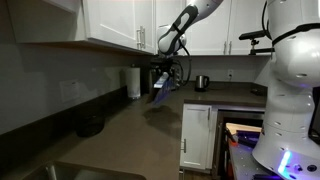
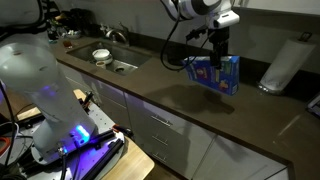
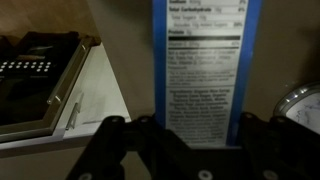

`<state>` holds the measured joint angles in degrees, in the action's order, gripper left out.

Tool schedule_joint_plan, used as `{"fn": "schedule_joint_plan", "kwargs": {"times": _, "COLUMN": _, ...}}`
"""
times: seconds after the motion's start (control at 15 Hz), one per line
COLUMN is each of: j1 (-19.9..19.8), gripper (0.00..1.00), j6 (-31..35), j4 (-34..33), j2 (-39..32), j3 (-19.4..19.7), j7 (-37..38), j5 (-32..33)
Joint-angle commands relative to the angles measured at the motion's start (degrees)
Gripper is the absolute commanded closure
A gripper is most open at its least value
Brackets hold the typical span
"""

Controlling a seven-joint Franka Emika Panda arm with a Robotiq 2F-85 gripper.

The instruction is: Put the contents of the box on the counter

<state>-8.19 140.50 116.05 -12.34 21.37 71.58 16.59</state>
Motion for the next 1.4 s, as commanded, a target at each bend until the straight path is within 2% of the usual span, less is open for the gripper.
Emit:
{"fn": "schedule_joint_plan", "kwargs": {"times": 0.0, "j1": 1.29, "gripper": 0.56, "j6": 2.07, "j4": 4.65, "j2": 5.22, "j3": 0.31, "j7": 6.58, "j5": 7.76}}
{"fn": "schedule_joint_plan", "kwargs": {"times": 0.07, "j1": 1.37, "gripper": 0.58, "j6": 2.26, "j4": 5.3, "j2": 5.99, "j3": 0.12, "j7": 8.4, "j5": 10.02}}
{"fn": "schedule_joint_plan", "kwargs": {"times": 0.33, "j1": 1.15, "gripper": 0.46, "j6": 1.23, "j4": 7.12, "j2": 8.66, "j3": -1.5, "j7": 14.97, "j5": 18.02}}
{"fn": "schedule_joint_plan", "kwargs": {"times": 0.73, "j1": 0.47, "gripper": 0.55, "j6": 0.05, "j4": 8.69, "j2": 11.1, "j3": -4.7, "j7": 22.16, "j5": 26.92}}
{"fn": "schedule_joint_plan", "kwargs": {"times": 1.0, "j1": 0.33, "gripper": 0.52, "j6": -0.75, "j4": 9.57, "j2": 12.32, "j3": -6.51, "j7": 26.04, "j5": 32.07}}
{"fn": "schedule_joint_plan", "kwargs": {"times": 1.33, "j1": 0.21, "gripper": 0.55, "j6": -3.3, "j4": 9.93, "j2": 13.31, "j3": -8.17, "j7": 30.57, "j5": 37.51}}
